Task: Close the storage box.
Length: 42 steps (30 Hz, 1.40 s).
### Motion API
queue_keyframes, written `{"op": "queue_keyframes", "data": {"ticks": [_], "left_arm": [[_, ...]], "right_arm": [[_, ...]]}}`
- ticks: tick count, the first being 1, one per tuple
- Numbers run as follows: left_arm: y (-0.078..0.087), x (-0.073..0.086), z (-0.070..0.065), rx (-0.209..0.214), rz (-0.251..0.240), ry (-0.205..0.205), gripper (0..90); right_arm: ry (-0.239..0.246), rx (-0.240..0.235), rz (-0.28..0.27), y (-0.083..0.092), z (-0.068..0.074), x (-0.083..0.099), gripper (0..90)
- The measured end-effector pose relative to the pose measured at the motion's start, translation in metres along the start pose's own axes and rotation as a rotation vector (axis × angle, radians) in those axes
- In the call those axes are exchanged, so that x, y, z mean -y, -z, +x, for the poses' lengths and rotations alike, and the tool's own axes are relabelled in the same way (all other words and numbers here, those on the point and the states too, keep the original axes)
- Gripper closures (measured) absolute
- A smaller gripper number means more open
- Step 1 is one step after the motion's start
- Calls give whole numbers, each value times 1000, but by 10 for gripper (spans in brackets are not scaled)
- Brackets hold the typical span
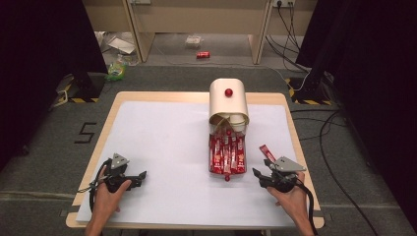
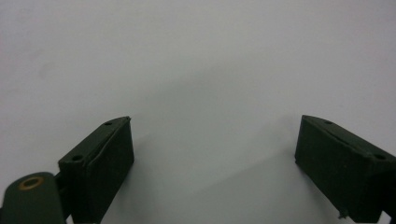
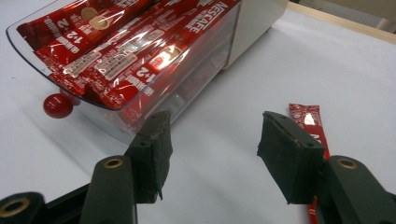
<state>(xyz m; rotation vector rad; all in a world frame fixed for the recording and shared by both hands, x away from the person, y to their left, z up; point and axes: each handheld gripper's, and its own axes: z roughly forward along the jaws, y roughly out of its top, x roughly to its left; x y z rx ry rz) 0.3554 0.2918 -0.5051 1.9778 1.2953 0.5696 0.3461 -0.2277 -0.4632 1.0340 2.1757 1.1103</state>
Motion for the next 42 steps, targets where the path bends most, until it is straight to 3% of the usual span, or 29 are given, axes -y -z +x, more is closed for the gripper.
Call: {"op": "queue_keyframes", "data": {"ticks": [30, 42], "left_arm": [[0, 0, 0, -1, 0, 0, 109], [0, 0, 0, -1, 0, -1, 109]], "right_arm": [[53, -80, -2, -2, 21, 2, 428], [61, -84, -5, -5, 27, 1, 422]]}}
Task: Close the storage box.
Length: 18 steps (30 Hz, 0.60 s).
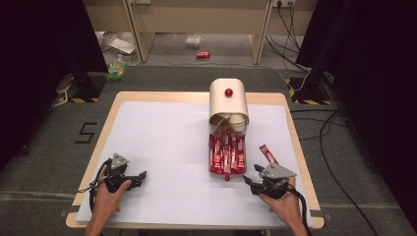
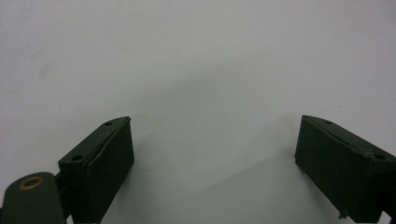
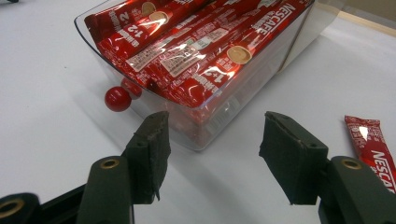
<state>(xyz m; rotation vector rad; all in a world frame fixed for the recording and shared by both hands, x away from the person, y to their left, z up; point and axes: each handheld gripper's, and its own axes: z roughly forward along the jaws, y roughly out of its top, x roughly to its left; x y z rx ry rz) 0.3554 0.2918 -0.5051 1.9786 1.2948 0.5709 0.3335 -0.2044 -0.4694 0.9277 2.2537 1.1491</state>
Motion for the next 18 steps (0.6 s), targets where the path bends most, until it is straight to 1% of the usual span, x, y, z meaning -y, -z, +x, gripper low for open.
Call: {"op": "queue_keyframes", "data": {"ticks": [6, 11, 16, 18], "left_arm": [[0, 0, 0, 0, 0, 0, 109], [0, 0, 0, 0, 0, 1, 109], [0, 0, 0, 0, 0, 0, 109], [0, 0, 0, 0, 0, 0, 109]], "right_arm": [[2, 3, -6, -3, 2, 0, 412], [-5, 17, -16, -6, 3, 0, 387], [11, 17, -21, -8, 5, -1, 381], [9, 19, -22, -8, 6, -2, 379]]}}
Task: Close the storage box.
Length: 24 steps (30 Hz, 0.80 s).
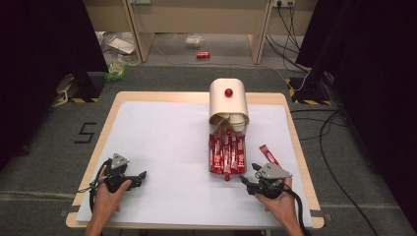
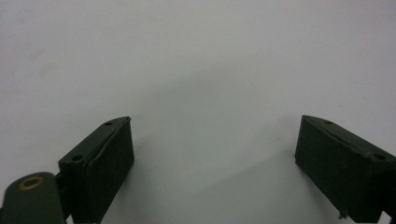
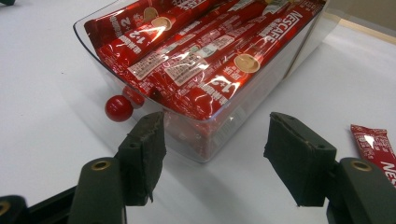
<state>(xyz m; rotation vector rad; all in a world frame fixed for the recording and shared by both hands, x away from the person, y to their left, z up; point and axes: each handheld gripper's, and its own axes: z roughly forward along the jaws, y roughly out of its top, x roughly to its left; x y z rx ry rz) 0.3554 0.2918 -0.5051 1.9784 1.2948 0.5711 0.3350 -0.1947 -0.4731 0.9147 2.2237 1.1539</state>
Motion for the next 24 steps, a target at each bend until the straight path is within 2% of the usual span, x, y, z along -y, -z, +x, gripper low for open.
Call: {"op": "queue_keyframes", "data": {"ticks": [24], "left_arm": [[0, 0, 0, -1, 0, 0, 109]], "right_arm": [[17, 13, -6, -5, -1, -4, 349]]}}
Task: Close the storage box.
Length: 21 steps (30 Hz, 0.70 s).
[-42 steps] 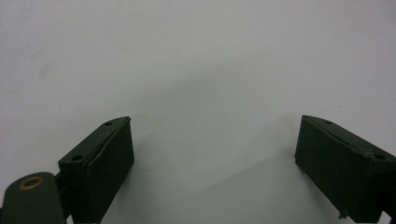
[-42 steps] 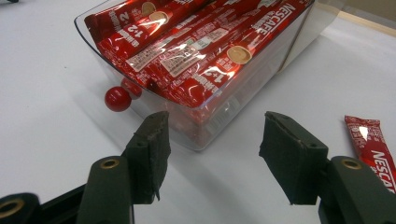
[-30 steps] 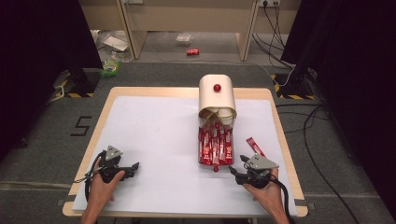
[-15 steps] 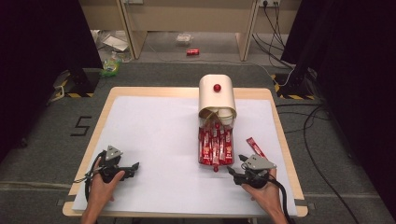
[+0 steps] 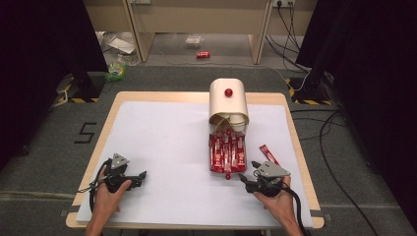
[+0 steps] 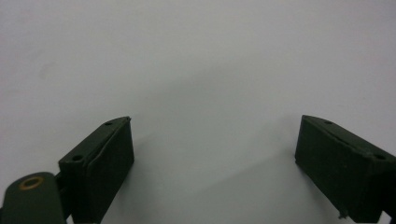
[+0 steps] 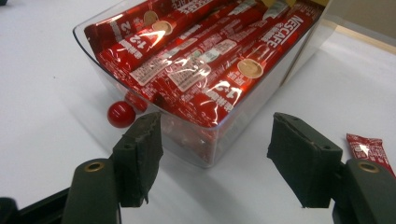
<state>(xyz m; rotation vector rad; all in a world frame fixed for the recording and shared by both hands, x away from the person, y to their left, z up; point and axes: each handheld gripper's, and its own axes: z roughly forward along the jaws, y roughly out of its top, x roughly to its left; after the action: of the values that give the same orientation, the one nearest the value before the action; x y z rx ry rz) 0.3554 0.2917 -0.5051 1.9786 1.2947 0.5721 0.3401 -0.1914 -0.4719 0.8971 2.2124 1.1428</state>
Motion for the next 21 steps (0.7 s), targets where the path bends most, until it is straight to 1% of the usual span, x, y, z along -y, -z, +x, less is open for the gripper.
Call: {"op": "queue_keyframes", "data": {"ticks": [2, 3, 4, 6, 7, 10, 13, 16, 18, 21], "left_arm": [[0, 0, 0, 0, 0, 0, 109], [0, 0, 0, 0, 0, 0, 109], [0, 0, 0, 0, 0, 0, 109], [0, 0, 0, 0, 0, 0, 109], [0, 0, 0, 0, 0, 0, 109], [0, 0, 0, 0, 0, 0, 109], [0, 0, 0, 0, 0, -1, 109], [0, 0, 0, 0, 0, 0, 109], [0, 0, 0, 0, 0, 0, 109], [0, 0, 0, -1, 0, -1, 109]], "right_arm": [[-3, 3, -12, 0, 0, -1, 350], [-8, 7, -39, 1, 0, -2, 362], [-27, 9, -64, 3, -1, -3, 364], [-55, 17, -86, 5, -4, -6, 351], [-63, 12, -82, 5, -6, -6, 341], [-85, 5, -94, 4, -7, -4, 345], [-59, -14, -96, 4, -6, -4, 381], [-45, -27, -77, 1, -4, -3, 378], [-26, -24, -66, 0, -1, -3, 376], [-20, -23, -64, -1, -1, -3, 374]]}}
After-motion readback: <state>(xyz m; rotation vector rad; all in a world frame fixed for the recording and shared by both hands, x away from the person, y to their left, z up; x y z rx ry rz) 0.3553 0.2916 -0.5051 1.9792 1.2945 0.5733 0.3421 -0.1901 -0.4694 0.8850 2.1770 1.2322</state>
